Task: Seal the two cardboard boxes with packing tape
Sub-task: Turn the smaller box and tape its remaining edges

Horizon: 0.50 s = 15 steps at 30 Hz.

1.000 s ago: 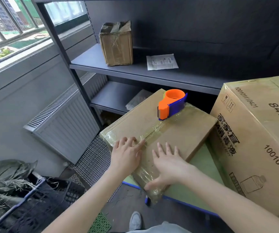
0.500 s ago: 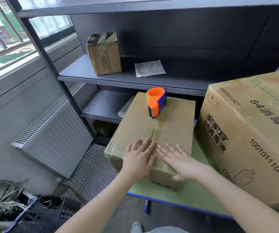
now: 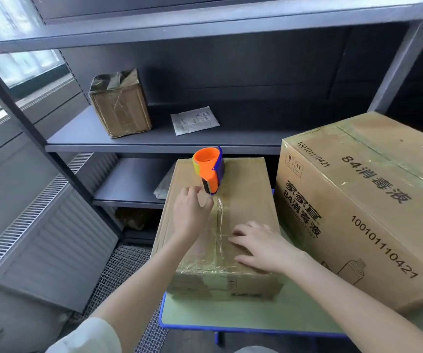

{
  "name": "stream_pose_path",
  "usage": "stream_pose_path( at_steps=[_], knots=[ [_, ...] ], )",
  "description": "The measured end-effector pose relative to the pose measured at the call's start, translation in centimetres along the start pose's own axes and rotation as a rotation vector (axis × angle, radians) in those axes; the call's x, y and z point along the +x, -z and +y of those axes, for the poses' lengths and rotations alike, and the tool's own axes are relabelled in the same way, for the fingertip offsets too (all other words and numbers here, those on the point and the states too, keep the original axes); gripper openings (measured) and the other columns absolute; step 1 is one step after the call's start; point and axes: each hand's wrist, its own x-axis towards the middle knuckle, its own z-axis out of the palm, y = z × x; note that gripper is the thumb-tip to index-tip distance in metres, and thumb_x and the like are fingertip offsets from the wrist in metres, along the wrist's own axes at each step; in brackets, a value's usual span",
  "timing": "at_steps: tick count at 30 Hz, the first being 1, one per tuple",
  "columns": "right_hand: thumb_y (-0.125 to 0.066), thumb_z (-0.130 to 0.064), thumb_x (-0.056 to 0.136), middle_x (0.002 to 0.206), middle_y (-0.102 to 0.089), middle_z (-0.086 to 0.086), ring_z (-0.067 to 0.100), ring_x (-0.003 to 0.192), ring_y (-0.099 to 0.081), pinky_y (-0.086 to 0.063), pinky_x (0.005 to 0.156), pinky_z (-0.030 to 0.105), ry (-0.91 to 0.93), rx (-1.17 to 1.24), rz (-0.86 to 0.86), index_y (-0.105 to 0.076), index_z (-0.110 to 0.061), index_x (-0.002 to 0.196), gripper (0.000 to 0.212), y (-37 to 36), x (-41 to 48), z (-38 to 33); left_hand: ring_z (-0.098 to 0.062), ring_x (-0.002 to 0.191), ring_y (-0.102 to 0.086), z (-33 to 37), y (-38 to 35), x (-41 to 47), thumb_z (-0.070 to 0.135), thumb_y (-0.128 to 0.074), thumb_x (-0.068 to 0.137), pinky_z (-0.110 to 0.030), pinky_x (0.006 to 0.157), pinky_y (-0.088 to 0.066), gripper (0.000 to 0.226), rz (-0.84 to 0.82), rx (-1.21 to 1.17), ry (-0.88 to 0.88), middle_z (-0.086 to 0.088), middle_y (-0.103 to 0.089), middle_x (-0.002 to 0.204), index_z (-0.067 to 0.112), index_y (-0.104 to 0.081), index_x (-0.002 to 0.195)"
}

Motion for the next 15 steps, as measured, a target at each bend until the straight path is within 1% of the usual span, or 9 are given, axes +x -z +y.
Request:
stream_pose_path(
  at_steps=[3,6,9,11,13,15],
  knots=[
    [-0.048,-0.037,0.093,0.135,-0.043,0.001,0.020,0.124,-0.035,-0.034,0.102,0.037,-0.022,0.035,0.017,-0.046,-0.021,0.135,0.045,0.3,1.2,0.1,-0.023,0.109,-0.050,0.4,-0.3,1.2,0.035,-0.063,0.086,-0.029,0.085,-0.037,0.051,0.029,0.037,0.017,-0.008,-0.054,0.121,0.006,-0.051,0.125],
    [-0.047,-0.033,0.094,0.133,-0.044,0.001,0.020,0.123,-0.037,-0.036,0.101,0.036,-0.043,0.058,0.049,-0.043,-0.020,0.138,0.045,0.5,2.3,0.5,-0.027,0.113,-0.048,1.0,-0.4,2.6,0.039,-0.063,0.085,-0.033,0.090,-0.036,0.063,0.051,0.080,0.020,-0.012,-0.051,0.125,0.004,-0.042,0.133],
    [-0.045,-0.031,0.095,0.134,-0.044,0.002,0.020,0.124,-0.037,-0.036,0.102,0.036,-0.061,0.071,0.061,-0.041,-0.019,0.139,0.046,0.8,3.2,1.1,-0.028,0.118,-0.044,1.7,-0.5,4.2,0.042,-0.060,0.085,-0.035,0.094,-0.036,0.065,0.077,0.127,-0.034,-0.012,-0.048,0.131,0.008,-0.040,0.136],
    [-0.045,-0.030,0.096,0.134,-0.045,0.002,0.019,0.125,-0.036,-0.035,0.102,0.035,-0.063,0.074,0.053,-0.042,-0.019,0.139,0.044,1.0,3.8,1.6,-0.028,0.125,-0.036,2.2,-0.8,5.7,0.043,-0.057,0.086,-0.036,0.102,-0.030,0.065,0.079,0.175,-0.089,-0.007,-0.043,0.139,0.012,-0.038,0.139],
    [-0.044,-0.028,0.096,0.134,-0.046,0.000,0.018,0.126,-0.036,-0.035,0.103,0.035,-0.061,0.089,0.047,-0.043,-0.019,0.138,0.043,1.2,4.2,2.1,-0.028,0.131,-0.030,2.9,-1.4,7.2,0.046,-0.055,0.086,-0.037,0.105,-0.023,0.065,0.039,0.263,-0.125,-0.003,-0.039,0.144,0.015,-0.037,0.140],
    [-0.044,-0.027,0.096,0.135,-0.046,-0.001,0.017,0.127,-0.035,-0.036,0.102,0.037,-0.063,0.122,0.050,-0.045,-0.019,0.137,0.041,1.3,4.6,2.6,-0.028,0.134,-0.027,3.4,-2.1,8.5,0.049,-0.053,0.086,-0.039,0.107,-0.021,0.063,-0.043,0.374,-0.143,-0.002,-0.041,0.143,0.014,-0.039,0.138]
  ],
)
